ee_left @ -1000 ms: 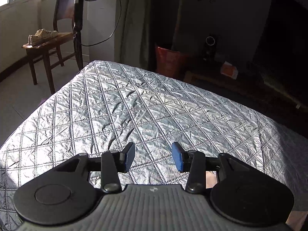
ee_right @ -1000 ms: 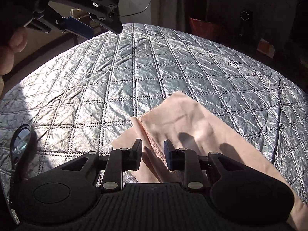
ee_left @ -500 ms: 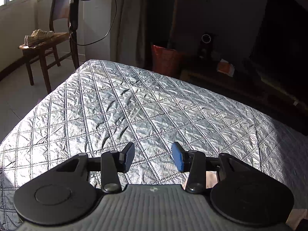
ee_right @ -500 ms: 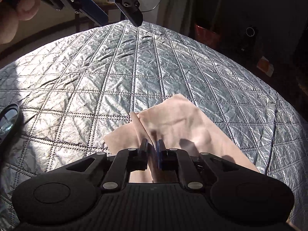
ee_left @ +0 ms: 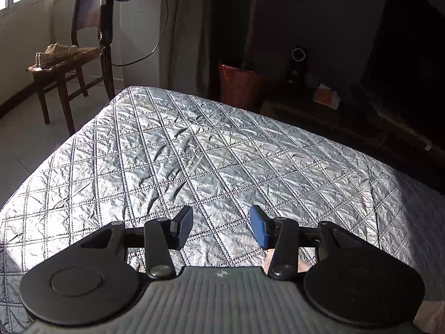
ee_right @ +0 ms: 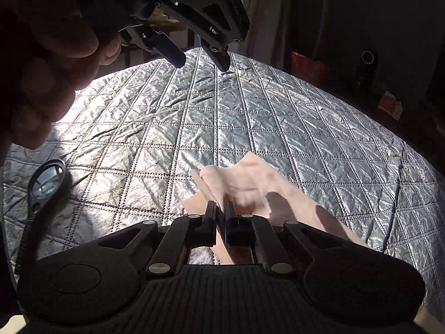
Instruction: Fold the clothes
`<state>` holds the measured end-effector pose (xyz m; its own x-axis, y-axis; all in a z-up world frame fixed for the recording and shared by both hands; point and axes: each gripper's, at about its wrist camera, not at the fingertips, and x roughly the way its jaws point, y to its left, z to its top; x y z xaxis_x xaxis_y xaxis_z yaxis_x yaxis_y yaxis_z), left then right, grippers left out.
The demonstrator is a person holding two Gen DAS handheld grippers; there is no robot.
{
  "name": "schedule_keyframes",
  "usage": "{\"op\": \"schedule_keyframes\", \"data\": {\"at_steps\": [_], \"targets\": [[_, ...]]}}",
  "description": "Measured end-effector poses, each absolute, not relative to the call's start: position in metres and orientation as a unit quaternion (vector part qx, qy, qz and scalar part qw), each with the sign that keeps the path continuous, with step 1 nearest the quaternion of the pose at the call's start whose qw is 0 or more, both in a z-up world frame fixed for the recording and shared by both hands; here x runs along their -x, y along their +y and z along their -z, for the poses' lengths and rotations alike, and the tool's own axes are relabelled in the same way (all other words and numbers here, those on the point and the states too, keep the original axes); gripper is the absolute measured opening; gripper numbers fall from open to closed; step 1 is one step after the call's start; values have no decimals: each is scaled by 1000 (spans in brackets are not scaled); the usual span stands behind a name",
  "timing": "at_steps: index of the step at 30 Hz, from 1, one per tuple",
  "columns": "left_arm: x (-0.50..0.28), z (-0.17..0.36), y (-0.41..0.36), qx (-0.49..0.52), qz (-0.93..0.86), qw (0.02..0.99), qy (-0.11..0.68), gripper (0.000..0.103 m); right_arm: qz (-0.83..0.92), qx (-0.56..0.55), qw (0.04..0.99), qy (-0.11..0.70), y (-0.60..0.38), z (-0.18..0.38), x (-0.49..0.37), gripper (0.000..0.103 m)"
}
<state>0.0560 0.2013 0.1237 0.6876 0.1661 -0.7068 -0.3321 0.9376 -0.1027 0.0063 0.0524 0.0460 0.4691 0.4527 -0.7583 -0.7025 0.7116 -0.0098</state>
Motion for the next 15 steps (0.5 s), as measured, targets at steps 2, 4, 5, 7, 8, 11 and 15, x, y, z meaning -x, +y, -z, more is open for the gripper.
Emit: {"op": "schedule_keyframes", "data": {"at_steps": [2, 4, 5, 7, 8, 11, 15], "targets": [[-57, -123, 198, 106, -132, 912, 374, 42, -339, 151, 842, 392, 45, -45, 1, 13], [-59, -120, 194, 98, -125, 912, 379, 43, -332, 117, 855, 380, 29, -55, 3, 15], [-59, -119, 192, 94, -122, 911, 381, 43, -328, 100, 862, 374, 21, -61, 4, 17], [-61, -117, 189, 86, -117, 911, 386, 43, -320, 66, 874, 361, 5, -71, 5, 27], [-62, -116, 187, 84, -116, 911, 388, 43, -301, 55, 881, 361, -8, -73, 5, 30], [-64, -114, 183, 78, -111, 910, 391, 44, -226, 37, 896, 380, -54, -71, 1, 32], [-67, -107, 169, 61, -92, 907, 406, 47, -157, 40, 894, 418, -102, -53, -3, 32]]}}
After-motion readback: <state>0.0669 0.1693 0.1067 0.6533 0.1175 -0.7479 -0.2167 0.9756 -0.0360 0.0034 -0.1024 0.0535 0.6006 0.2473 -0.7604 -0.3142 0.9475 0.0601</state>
